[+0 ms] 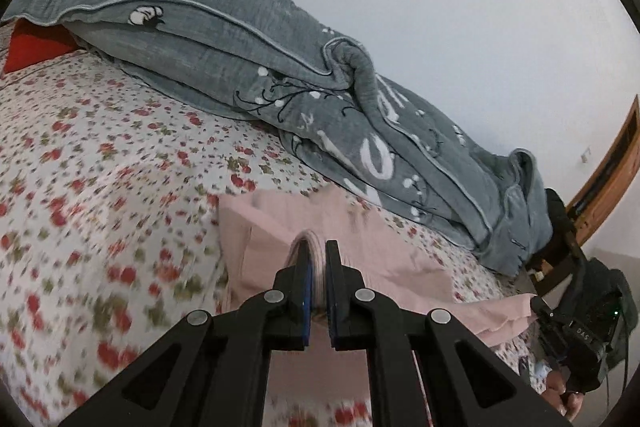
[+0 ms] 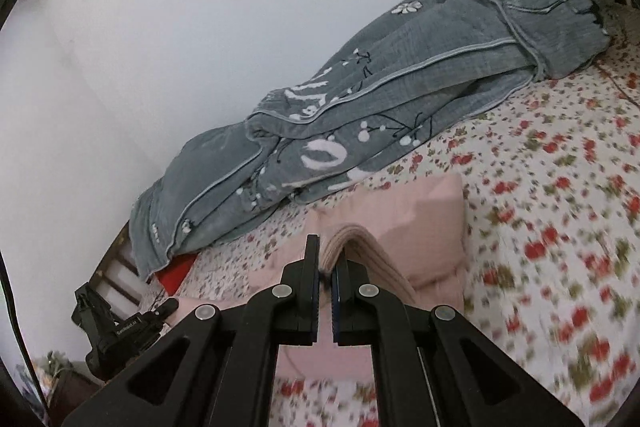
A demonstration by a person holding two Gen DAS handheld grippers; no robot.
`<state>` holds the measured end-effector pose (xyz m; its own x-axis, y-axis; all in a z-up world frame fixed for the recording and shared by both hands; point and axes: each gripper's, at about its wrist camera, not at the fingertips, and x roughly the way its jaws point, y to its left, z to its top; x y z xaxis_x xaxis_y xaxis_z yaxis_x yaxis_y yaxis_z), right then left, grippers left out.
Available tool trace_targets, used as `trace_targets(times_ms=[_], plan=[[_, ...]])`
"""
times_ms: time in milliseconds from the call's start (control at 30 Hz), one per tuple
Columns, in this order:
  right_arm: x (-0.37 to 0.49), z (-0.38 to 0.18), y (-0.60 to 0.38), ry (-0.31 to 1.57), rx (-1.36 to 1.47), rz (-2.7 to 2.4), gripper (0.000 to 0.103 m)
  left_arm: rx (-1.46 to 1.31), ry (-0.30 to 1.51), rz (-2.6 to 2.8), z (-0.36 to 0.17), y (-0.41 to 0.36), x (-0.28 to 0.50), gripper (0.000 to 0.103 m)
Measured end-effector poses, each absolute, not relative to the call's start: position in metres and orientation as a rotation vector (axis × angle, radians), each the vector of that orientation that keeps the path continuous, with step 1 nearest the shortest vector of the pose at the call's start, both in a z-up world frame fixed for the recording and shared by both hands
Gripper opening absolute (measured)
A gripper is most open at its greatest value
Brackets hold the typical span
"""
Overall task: Fold small clothes
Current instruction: 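Lift the hem with both grippers and fold it over toward the collar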
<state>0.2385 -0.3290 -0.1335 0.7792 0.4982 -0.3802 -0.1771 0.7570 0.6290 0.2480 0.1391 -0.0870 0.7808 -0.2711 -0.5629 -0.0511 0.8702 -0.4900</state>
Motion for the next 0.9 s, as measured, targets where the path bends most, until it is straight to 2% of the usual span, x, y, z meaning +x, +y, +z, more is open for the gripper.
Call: trace_targets(times_ms=[467, 567, 633, 733, 800, 900], plan=[[0.383, -0.183, -0.314, 0.7, 0.59, 0.359, 0.004, -0.475, 0.781, -0.058, -0.132, 0.13, 0.381, 0.007], [0.405, -0.197, -0.311, 0.732, 0.59, 0.343, 0.005, -0.466, 0.816, -0.064, -0.144, 0.13, 0.401, 0.01], [0.416, -0.204, -0.309, 0.758, 0.579, 0.326, 0.01, -0.444, 0.832, -0.043, -0.149, 0.132, 0.407, 0.012], [0.424, -0.209, -0.306, 0.78, 0.528, 0.317, 0.012, -0.432, 0.85, -0.032, -0.153, 0.138, 0.409, 0.023], [0.423, -0.209, -0.306, 0.783, 0.483, 0.306, 0.029, -0.422, 0.858, -0.028, -0.155, 0.142, 0.408, 0.023], [0.423, -0.209, -0.3, 0.77, 0.382, 0.253, 0.035, -0.399, 0.883, -0.045, -0.159, 0.141, 0.409, 0.023]])
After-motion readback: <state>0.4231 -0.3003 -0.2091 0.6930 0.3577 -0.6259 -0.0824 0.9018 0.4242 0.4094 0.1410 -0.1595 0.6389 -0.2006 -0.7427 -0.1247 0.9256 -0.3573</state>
